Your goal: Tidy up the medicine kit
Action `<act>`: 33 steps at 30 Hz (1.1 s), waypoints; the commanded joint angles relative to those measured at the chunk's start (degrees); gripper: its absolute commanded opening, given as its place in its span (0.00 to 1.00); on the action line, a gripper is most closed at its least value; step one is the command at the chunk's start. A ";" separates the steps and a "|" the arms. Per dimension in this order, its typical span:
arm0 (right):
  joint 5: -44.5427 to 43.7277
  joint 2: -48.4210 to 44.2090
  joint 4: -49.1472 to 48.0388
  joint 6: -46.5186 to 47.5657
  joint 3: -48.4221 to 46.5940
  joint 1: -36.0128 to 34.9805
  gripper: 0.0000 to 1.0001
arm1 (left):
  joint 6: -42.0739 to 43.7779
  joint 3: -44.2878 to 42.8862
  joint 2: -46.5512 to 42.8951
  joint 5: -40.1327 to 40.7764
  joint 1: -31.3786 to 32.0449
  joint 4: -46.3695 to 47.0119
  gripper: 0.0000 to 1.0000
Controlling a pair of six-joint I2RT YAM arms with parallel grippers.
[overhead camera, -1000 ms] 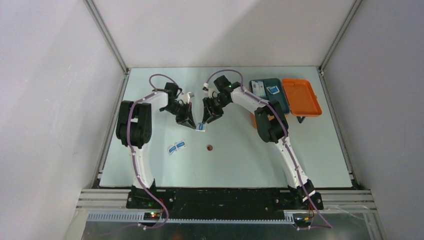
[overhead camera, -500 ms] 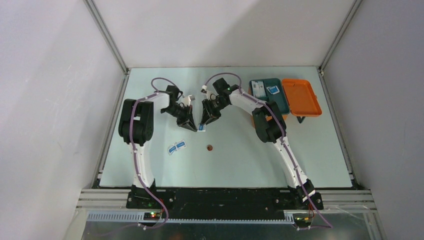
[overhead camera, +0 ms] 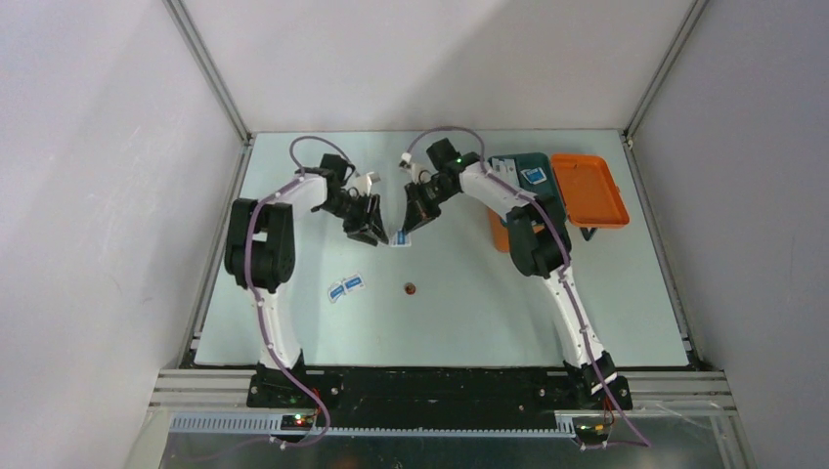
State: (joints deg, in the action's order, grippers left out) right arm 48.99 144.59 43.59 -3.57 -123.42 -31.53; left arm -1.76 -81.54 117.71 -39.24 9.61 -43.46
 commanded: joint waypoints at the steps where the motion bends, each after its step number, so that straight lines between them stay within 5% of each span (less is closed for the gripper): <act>1: 5.86 -16.52 2.98 6.79 -2.96 4.32 0.00 | 3.13 -5.63 -10.00 -1.87 -0.05 0.53 0.49; 8: -5.46 -34.80 -3.90 -6.54 8.19 19.16 0.00 | 3.93 -8.17 -16.04 -2.93 -0.03 0.10 0.58; 13: -20.35 -40.75 -3.66 -6.32 18.48 28.89 0.00 | 2.98 -13.04 -16.85 -1.21 -0.18 -3.36 0.77; 16: -23.78 -41.44 -2.74 -4.67 20.12 33.28 0.00 | 3.20 -13.92 -16.27 -0.18 -0.32 -4.53 0.79; 22: -27.87 -39.30 -1.91 -3.28 18.72 34.18 0.00 | 3.30 -15.70 -14.41 1.75 -0.30 -5.42 0.79; 27: -41.15 -34.00 -2.24 -7.17 15.59 32.18 0.00 | 3.34 -15.75 -14.20 3.54 -0.18 -5.49 0.79; 33: -39.16 -28.20 -2.66 -9.74 10.77 31.69 0.00 | 3.72 -14.54 -14.87 6.71 -0.08 -5.46 0.78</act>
State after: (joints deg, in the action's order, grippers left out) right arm 11.88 113.89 42.04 -10.83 -108.44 0.40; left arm 0.54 -94.76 103.59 -35.00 9.56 -48.84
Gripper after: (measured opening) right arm 0.009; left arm 0.782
